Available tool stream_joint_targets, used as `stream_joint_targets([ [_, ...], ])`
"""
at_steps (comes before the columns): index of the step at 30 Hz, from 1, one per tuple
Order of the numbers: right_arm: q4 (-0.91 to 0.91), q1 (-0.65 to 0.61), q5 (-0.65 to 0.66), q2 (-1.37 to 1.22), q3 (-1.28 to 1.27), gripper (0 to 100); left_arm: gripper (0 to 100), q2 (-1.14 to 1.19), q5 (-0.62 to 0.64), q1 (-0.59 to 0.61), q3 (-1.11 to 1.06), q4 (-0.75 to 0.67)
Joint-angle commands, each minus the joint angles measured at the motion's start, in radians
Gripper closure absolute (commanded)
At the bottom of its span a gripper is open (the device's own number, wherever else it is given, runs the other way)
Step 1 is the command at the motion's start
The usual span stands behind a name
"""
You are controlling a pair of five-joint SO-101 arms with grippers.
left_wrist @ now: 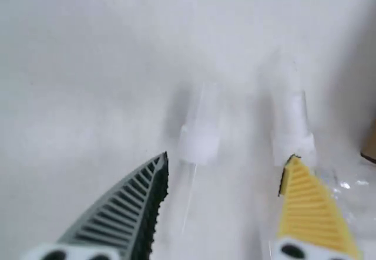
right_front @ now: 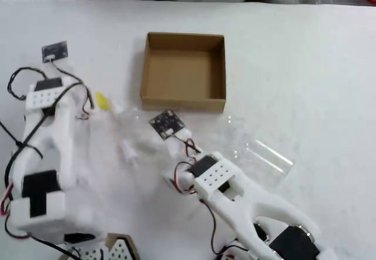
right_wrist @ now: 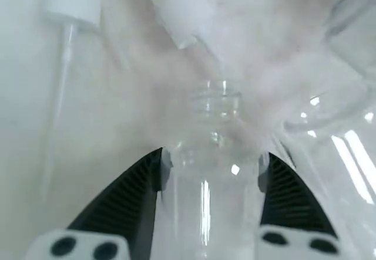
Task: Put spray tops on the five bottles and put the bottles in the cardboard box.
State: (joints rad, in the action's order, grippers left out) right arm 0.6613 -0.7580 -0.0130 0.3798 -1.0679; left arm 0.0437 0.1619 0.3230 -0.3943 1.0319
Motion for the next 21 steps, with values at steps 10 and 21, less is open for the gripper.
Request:
stream_joint_targets([
  [10,0.036,0.015,-0.044,-0.001,0.109,65.9,69,-0.466,0.008,-0.031,-0.279,0.006],
  [21,0.417,0.021,-0.043,0.010,0.302,59.7,69,-0.595,0.012,-0.084,-0.385,-0.018],
])
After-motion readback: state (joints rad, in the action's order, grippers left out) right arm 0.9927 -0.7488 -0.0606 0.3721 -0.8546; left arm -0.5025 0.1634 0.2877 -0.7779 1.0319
